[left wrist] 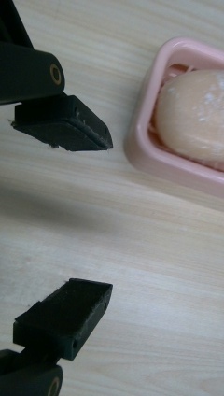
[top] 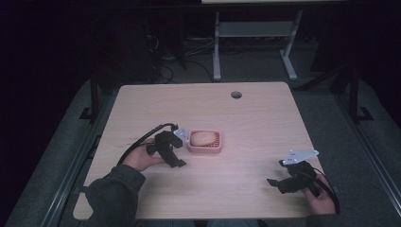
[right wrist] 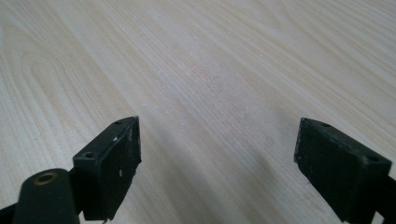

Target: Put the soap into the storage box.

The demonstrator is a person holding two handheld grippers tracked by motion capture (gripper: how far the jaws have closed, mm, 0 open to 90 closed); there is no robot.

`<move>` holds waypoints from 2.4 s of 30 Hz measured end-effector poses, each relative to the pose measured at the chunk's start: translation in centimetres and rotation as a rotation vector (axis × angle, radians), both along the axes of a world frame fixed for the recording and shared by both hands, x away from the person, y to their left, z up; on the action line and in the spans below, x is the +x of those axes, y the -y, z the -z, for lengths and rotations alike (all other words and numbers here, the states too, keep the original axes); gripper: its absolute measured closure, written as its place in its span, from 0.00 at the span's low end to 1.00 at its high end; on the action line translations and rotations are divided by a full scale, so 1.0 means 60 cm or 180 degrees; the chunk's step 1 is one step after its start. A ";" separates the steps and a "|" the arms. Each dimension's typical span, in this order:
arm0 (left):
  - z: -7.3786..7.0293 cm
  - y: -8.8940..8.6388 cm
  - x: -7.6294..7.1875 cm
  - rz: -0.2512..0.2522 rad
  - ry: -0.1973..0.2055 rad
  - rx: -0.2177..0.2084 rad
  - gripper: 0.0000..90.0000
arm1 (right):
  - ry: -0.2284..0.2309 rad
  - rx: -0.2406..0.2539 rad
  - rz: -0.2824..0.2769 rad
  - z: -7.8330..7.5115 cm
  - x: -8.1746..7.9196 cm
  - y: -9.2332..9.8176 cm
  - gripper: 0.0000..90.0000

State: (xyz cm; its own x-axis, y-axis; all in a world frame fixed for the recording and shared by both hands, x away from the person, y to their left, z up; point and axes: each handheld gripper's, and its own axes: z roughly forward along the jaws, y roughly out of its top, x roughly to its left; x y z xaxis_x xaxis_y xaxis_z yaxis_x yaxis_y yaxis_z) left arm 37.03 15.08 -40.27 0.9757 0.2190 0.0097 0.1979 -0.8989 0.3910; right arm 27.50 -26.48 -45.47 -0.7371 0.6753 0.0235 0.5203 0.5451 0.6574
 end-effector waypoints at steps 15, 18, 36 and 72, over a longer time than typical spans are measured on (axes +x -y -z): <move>0.009 -0.032 -0.016 -0.0107 -0.0006 -0.0042 0.27 | -0.0012 -0.0002 0.0015 0.000 0.000 0.002 0.16; 0.012 -0.038 -0.020 -0.0114 -0.0001 -0.0056 0.27 | -0.0011 -0.0004 0.0019 0.001 -0.001 0.003 0.16; 0.019 -0.068 -0.047 -0.0160 0.0027 -0.0074 0.27 | -0.0009 -0.0024 0.0025 0.001 0.000 0.002 0.16; 0.041 -0.132 -0.100 -0.0328 0.0036 -0.0100 0.27 | 0.0000 -0.0048 0.0037 0.000 0.001 -0.001 0.16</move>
State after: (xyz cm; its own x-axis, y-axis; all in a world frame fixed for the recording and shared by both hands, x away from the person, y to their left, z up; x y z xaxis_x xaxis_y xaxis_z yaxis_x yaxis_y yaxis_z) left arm 31.03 22.98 -42.72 0.9478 0.3185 0.0120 0.2841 -0.8613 0.4213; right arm 27.55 -26.44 -45.50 -0.7292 0.6842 0.0131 0.5266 0.5488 0.6492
